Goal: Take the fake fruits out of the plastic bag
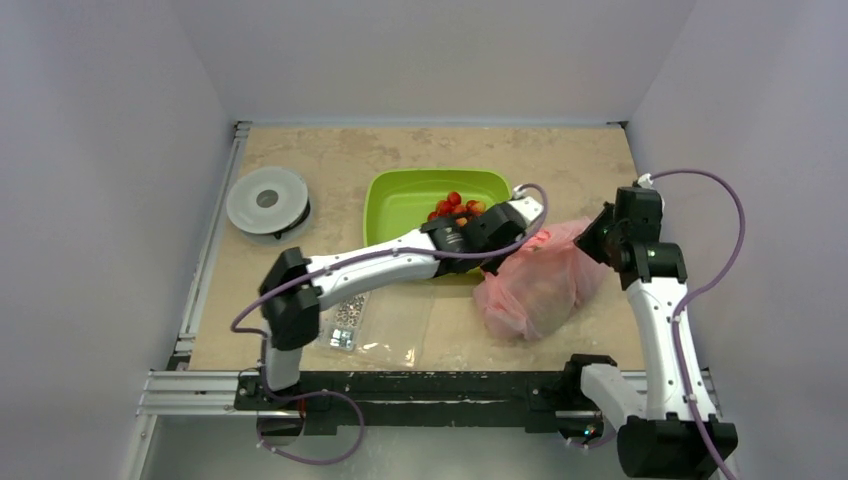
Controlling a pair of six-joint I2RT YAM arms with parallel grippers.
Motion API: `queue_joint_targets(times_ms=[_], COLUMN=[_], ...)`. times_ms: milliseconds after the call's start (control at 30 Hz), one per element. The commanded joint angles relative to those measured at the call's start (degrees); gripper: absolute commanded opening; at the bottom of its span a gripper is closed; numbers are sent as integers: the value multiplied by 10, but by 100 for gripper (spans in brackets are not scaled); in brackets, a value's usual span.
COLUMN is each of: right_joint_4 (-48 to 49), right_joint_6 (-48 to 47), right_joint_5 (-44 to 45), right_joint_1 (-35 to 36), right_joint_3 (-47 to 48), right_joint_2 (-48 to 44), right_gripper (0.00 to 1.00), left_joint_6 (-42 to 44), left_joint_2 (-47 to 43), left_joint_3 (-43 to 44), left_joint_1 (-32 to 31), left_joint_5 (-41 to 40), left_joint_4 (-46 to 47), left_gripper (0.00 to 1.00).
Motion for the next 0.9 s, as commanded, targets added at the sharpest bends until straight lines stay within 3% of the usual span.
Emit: queue_joint_targets(times_ms=[0,100,200,300,333,467,533,667,767,867], right_joint_4=[-17,31,49,47,49,9,-23,-104,-157,-180], right_joint_6=[63,79,77,18,-9,-63,-69,-60,-54,-61], right_joint_5=[98,-15,-30,-19,-30,23,44,39,-3,14], right_joint_1=[-45,-119,-131,-130,-127,-99,-78,-29,-24,-24], right_joint_3=[59,45,60,84,86,92,106,129,99,70], right_joint_2=[48,59,87,100,98,39,4,-21,-34,-54], right_gripper=[0,0,0,0,6,47,61,67,70,77], left_joint_6=[-177,-258,-309,-334,-336,-327,-317,-303,-285,-273], left_joint_2=[-199,-284,-292,-279,-272,-256,-251,-250,-251,-247], left_joint_3=[-235,-389,-436,-456,-453,-439,-429,-412,-398,-381], left_joint_1=[26,48,52,52,52,52,52,52,53,54], left_joint_5=[-19,53,76,118,130,152,178,196,201,209], left_joint_4=[207,393,440,493,499,505,503,488,467,443], left_gripper=[0,0,0,0,0,0,0,0,0,0])
